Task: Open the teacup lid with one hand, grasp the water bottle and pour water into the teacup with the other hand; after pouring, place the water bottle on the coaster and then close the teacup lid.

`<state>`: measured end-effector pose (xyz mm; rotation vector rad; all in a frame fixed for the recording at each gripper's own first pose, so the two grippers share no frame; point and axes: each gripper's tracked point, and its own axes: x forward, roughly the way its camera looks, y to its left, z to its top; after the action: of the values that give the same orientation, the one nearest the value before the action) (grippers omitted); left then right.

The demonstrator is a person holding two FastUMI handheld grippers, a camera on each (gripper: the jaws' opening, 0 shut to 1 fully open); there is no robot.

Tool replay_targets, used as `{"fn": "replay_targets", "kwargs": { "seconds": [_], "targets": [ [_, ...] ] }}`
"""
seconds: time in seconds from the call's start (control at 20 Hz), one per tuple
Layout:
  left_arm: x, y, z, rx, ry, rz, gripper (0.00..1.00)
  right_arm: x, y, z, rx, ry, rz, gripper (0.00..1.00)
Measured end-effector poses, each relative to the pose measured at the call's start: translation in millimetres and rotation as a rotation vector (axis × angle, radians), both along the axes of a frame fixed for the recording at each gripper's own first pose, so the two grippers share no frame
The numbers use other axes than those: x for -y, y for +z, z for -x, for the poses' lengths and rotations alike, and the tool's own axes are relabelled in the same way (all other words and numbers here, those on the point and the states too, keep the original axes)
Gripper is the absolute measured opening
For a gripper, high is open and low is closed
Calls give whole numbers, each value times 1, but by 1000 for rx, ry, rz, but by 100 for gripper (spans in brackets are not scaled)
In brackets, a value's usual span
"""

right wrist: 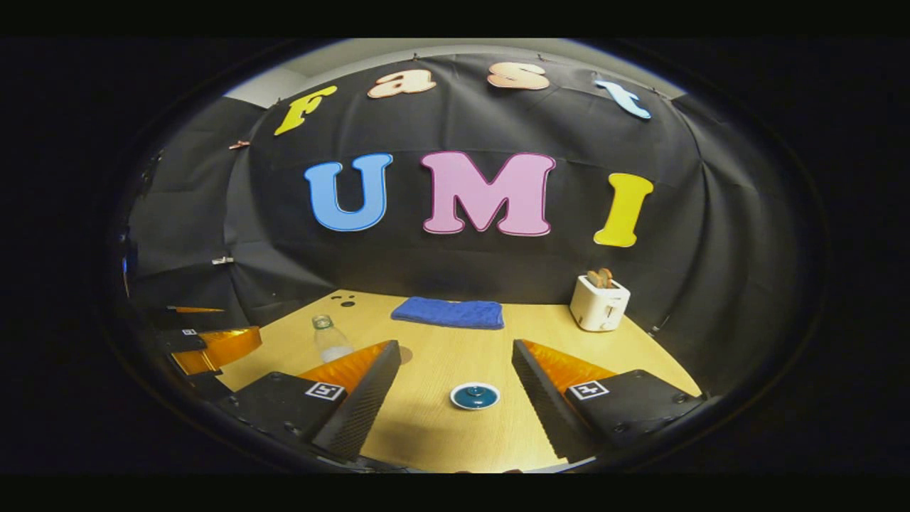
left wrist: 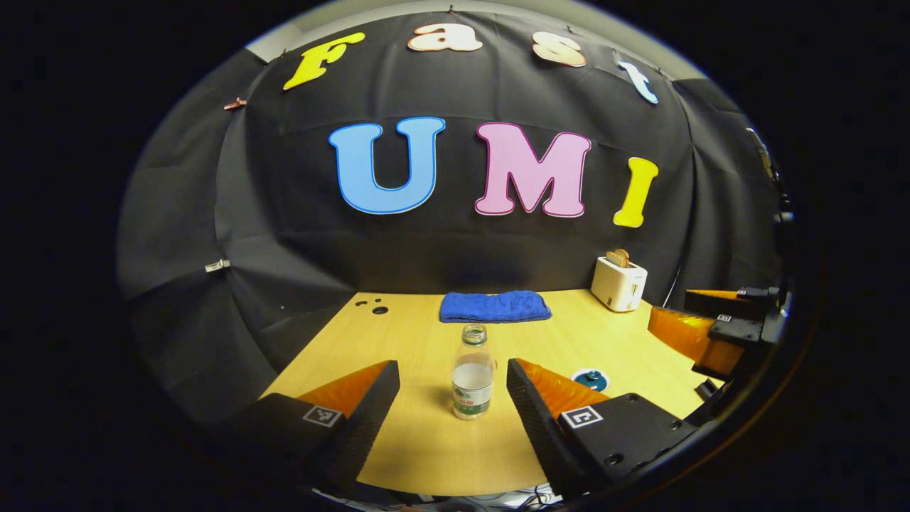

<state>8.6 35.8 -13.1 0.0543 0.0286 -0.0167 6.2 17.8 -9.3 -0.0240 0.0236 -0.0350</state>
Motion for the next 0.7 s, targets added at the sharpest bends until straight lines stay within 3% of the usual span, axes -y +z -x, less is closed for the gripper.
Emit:
{"fn": "replay_targets", "kwargs": {
  "seconds": [0.7],
  "targets": [
    [13,-11,-1,-20,-38,8,96,-2,-27,-13,-73,5,10,98]
  ]
}}
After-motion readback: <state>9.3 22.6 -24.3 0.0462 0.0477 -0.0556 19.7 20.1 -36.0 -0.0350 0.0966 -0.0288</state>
